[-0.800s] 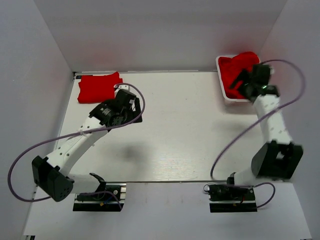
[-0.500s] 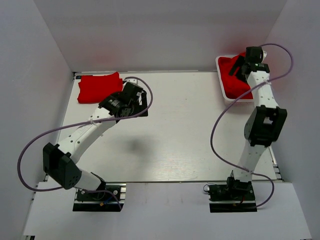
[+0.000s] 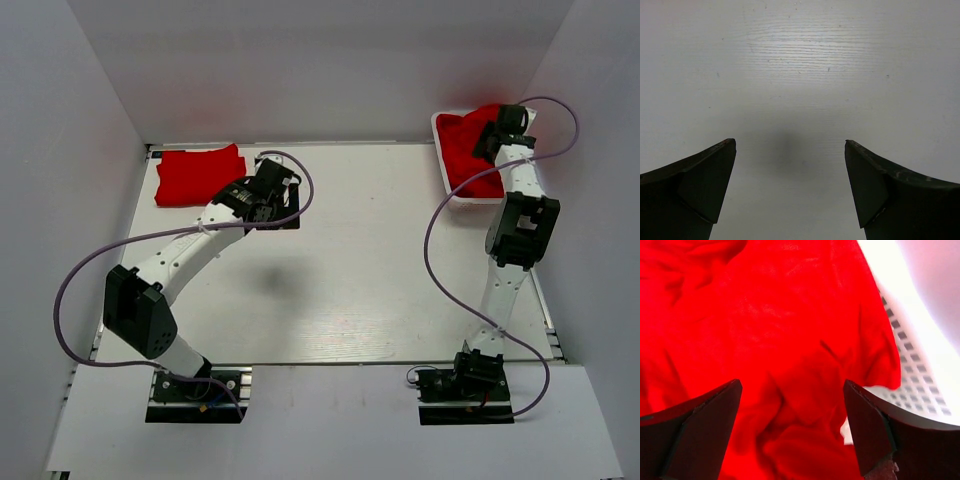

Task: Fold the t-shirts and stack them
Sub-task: Grab crumpled tshirt from bin with the right arm

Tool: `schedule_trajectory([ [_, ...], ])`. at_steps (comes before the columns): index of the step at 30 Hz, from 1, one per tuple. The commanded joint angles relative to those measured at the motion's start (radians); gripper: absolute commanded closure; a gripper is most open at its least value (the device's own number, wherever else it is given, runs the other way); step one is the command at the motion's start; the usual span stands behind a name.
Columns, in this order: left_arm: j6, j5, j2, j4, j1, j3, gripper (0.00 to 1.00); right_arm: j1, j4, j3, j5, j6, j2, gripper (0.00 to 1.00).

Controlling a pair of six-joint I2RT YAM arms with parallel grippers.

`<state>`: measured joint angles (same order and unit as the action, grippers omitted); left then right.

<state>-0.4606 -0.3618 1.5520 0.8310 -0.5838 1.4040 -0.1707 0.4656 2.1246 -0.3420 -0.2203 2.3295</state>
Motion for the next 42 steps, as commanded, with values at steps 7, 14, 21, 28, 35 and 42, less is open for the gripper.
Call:
schedule_trajectory([
  [7,0.008,0.003,0.051,-0.009,0.024,0.067,0.00,0.005,-0.122,0.026,-0.058,0.075,0.093,0.34],
  [14,0.008,0.003,0.060,0.000,0.033,0.067,0.00,0.007,-0.171,0.017,-0.058,0.064,0.053,1.00],
  [21,-0.001,0.003,0.042,-0.013,0.033,0.046,0.00,0.008,-0.223,0.015,-0.045,0.087,-0.087,1.00],
  [28,-0.001,0.012,-0.003,-0.055,0.033,0.006,0.00,0.008,-0.231,0.021,0.061,0.090,-0.240,1.00],
  [35,-0.001,0.012,-0.046,-0.055,0.033,-0.003,0.00,0.008,-0.255,0.038,0.130,0.085,-0.357,1.00],
  [42,-0.010,0.021,-0.081,-0.064,0.033,-0.013,0.00,0.011,-0.526,0.103,0.282,0.023,-0.478,1.00],
])
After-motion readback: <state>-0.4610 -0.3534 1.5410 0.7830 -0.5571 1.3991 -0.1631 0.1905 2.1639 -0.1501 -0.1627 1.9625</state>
